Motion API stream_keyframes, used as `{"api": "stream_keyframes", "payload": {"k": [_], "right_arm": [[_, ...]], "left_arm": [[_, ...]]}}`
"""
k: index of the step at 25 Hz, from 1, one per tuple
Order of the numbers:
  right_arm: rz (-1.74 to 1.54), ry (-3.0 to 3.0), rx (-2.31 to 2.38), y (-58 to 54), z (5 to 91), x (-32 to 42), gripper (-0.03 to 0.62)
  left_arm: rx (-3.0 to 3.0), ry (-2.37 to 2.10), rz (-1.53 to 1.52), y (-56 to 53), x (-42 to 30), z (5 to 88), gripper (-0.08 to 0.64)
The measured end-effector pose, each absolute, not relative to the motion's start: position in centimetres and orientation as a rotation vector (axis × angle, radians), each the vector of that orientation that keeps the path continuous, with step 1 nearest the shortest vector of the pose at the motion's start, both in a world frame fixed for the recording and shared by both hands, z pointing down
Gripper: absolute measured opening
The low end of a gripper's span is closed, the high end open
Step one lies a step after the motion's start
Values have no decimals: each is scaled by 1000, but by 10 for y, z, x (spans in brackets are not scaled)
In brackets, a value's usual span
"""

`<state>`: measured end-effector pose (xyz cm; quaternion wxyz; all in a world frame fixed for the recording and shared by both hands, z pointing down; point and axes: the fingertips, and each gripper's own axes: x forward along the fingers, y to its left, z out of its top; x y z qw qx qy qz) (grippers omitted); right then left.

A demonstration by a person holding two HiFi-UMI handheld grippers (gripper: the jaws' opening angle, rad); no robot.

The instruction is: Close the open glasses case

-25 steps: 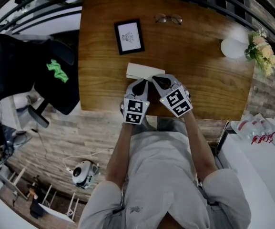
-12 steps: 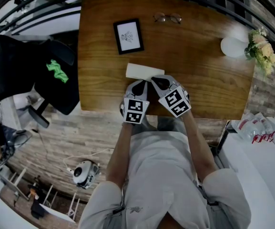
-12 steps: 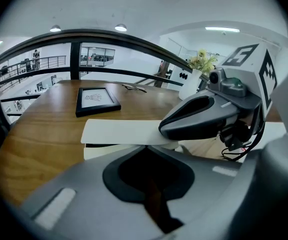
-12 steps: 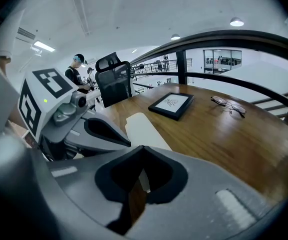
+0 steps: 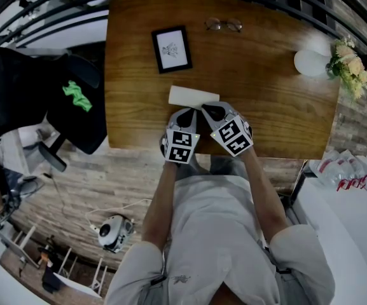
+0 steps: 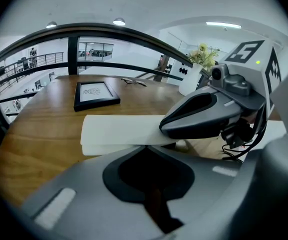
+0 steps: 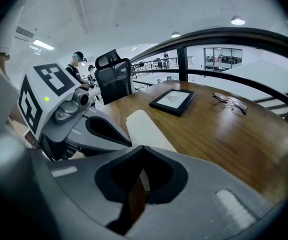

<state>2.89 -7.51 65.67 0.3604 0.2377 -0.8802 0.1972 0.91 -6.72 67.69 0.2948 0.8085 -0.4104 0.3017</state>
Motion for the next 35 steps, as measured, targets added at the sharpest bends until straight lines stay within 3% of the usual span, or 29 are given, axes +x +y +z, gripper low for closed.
{"api": "stream_keyframes", "payload": {"k": [13,35], "right_arm": [[494,-2261,661,-75,651,33,3],[368,-2400,1170,-94,524,59,2]], "left_arm": [[2187,-1098,787,-70,0,666,20],[2564,-1174,501,-109,-39,519,20]]}}
